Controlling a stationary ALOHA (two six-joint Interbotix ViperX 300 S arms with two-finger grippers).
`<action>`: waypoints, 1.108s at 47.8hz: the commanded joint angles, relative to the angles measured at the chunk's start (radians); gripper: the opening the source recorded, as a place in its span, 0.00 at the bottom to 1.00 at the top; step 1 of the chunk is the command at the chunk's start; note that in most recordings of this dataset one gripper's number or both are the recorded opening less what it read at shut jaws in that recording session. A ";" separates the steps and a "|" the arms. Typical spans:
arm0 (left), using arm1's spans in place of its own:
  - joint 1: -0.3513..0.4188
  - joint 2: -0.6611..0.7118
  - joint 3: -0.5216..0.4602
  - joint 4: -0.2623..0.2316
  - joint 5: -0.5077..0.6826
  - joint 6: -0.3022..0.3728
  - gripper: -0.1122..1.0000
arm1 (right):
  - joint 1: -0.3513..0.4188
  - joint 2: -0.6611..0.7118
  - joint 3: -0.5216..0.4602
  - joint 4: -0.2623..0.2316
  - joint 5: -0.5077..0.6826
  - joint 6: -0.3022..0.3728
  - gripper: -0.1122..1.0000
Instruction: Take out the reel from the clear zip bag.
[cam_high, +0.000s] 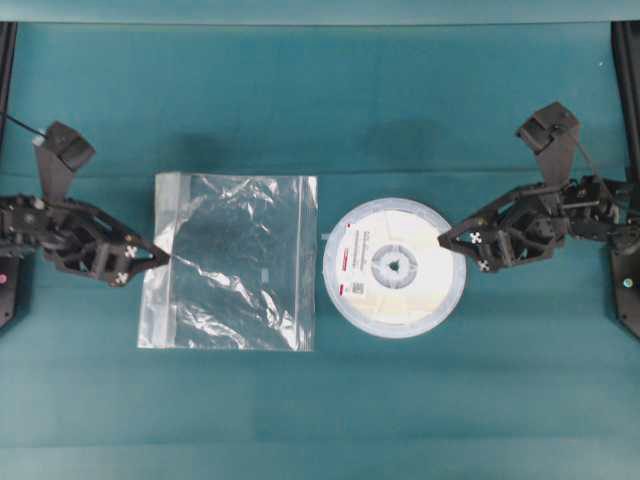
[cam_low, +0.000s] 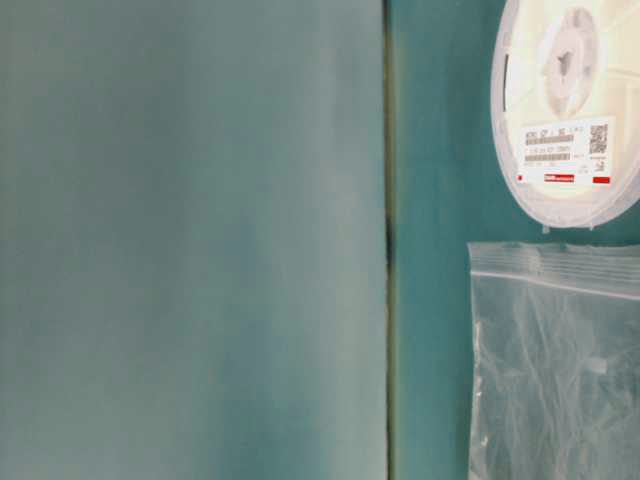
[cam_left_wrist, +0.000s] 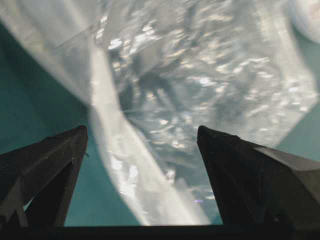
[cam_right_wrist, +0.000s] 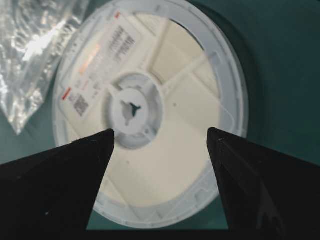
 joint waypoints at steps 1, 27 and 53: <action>-0.002 -0.071 -0.029 0.003 0.058 0.026 0.95 | 0.000 -0.023 -0.018 -0.018 -0.012 -0.003 0.88; -0.002 -0.374 -0.084 0.003 0.267 0.362 0.95 | 0.003 -0.103 -0.052 -0.282 -0.014 -0.003 0.88; -0.026 -0.385 -0.089 0.003 0.239 0.551 0.95 | 0.060 -0.235 -0.092 -0.571 0.021 -0.005 0.87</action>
